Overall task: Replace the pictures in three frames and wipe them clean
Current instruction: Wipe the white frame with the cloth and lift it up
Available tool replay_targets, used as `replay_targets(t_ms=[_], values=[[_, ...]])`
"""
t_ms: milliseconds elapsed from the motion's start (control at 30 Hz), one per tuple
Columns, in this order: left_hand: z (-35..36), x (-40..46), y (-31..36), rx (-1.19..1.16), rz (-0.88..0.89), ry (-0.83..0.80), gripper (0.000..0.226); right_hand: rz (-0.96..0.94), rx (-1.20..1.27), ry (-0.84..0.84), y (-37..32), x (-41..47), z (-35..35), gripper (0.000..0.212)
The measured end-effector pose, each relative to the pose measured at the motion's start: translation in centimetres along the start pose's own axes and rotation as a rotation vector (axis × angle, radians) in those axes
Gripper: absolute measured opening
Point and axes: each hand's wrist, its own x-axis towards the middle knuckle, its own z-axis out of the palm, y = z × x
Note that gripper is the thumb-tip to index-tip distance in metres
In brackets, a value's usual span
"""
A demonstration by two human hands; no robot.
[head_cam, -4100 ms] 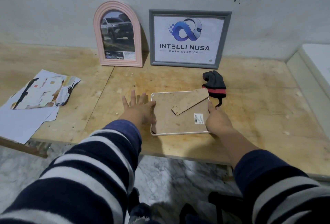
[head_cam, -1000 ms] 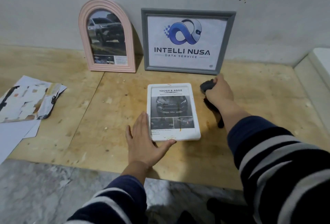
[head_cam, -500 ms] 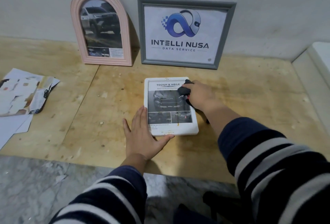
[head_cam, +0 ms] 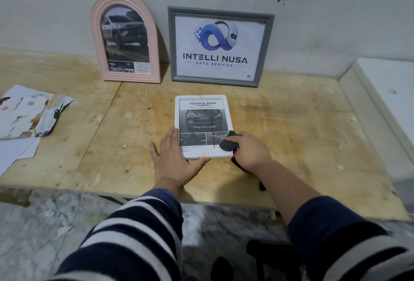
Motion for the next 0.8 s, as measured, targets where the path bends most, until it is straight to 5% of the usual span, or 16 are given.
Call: replay_targets(t_ms=[300, 500, 800], values=[[-0.1, 0.0, -0.1, 0.015, 0.006, 0.001, 0.119, 0.146, 0.109, -0.22, -2.8, 1.2, -4.6, 0.035], [0.0, 0.1, -0.2, 0.012, 0.035, 0.015, 0.119, 0.086, 0.174, 0.094, -4.1, 7.3, -6.4, 0.012], [0.7, 0.6, -0.7, 0.005, 0.037, 0.015, 0.116, 0.055, -0.026, 0.03, -5.4, 12.6, -3.4, 0.038]])
